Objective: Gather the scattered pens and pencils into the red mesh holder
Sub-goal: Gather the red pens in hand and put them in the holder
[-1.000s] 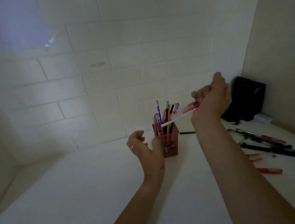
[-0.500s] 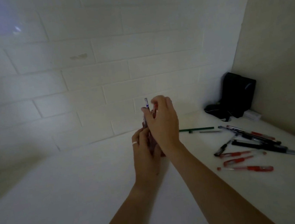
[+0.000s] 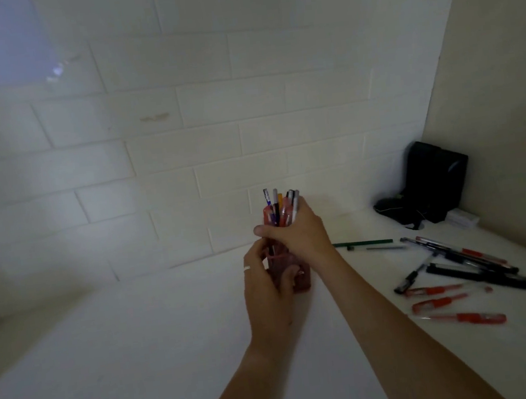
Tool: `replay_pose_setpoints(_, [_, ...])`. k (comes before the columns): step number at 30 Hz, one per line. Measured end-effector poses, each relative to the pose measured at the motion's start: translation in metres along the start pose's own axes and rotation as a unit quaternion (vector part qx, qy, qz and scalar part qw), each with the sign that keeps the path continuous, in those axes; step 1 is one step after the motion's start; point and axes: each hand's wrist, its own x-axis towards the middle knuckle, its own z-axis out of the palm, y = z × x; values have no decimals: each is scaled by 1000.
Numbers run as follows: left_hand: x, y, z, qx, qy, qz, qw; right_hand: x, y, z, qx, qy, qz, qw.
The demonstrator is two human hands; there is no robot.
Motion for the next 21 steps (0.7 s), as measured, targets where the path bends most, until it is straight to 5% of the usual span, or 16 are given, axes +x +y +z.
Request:
replay_pose_setpoints(4, [-2,1,-2,-11,15,-18,1000,9,0,5,-8,-37,-3,999])
replay_pose_setpoints(9, [3,-2,-1,-10,15,-22,1000,14,3,0,119,-56,45,990])
replay_pose_setpoints(21, [0,-4,1,58,-34,15,998,-5,18,-16,52,-128,67,988])
